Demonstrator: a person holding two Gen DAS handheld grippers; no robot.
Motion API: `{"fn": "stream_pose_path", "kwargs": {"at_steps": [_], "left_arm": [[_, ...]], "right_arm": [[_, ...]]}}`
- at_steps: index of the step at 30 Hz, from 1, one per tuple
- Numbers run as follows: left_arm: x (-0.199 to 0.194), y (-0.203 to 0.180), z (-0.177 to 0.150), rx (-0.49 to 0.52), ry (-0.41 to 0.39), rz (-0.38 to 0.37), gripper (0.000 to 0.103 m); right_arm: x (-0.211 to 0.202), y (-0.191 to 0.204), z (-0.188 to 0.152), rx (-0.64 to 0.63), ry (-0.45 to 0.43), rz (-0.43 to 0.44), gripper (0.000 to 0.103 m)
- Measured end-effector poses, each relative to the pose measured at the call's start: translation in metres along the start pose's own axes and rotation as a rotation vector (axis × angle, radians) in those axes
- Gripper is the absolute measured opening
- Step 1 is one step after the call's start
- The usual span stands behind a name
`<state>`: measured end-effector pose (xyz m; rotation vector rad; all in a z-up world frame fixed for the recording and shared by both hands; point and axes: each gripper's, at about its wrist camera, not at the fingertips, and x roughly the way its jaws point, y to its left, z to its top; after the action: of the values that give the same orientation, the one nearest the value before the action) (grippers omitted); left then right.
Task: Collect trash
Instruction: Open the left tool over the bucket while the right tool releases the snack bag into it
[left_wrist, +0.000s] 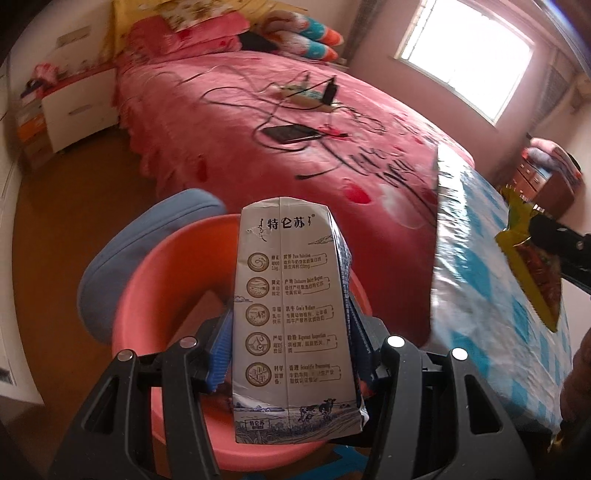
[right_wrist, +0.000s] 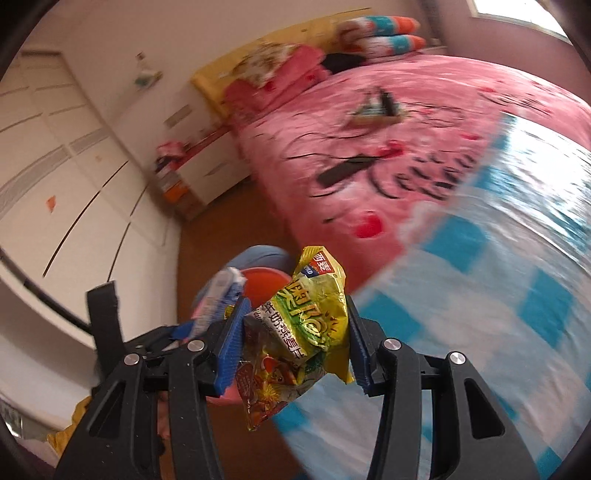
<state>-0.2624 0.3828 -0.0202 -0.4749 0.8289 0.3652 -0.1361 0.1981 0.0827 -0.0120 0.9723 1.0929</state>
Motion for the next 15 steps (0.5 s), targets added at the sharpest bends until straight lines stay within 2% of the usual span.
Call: {"fn": "stream_pose_path", "kwargs": {"at_steps": [4,5,6,7,10,11,15], "left_arm": [[0.008,0.020,-0.002,-0.046,0.012,0.018,0.056],[0.011,0.025,-0.002,-0.053,0.020,0.030,0.062],[0.015,0.028,-0.002,-0.060,0.031,0.052,0.068],[0.016,0.032,-0.002,-0.068,0.035,0.076,0.077],[0.016,0.043,-0.003,-0.087,0.020,0.120,0.084],[0.015,0.044,-0.003,-0.087,0.017,0.123,0.086],[0.010,0.045,0.000,-0.071,-0.016,0.145,0.090]], "right_arm": [[0.025,0.024,0.006,-0.042,0.026,0.030,0.054],[0.032,0.029,0.006,-0.052,0.030,0.020,0.063],[0.039,0.032,0.006,-0.050,0.032,0.005,0.077],[0.043,0.034,0.006,-0.043,0.035,0.008,0.081],[0.045,0.031,0.003,-0.007,0.035,0.018,0.085],[0.043,0.029,0.003,-0.004,0.024,-0.006,0.090],[0.028,0.019,0.001,0.002,-0.030,-0.092,0.094]]}}
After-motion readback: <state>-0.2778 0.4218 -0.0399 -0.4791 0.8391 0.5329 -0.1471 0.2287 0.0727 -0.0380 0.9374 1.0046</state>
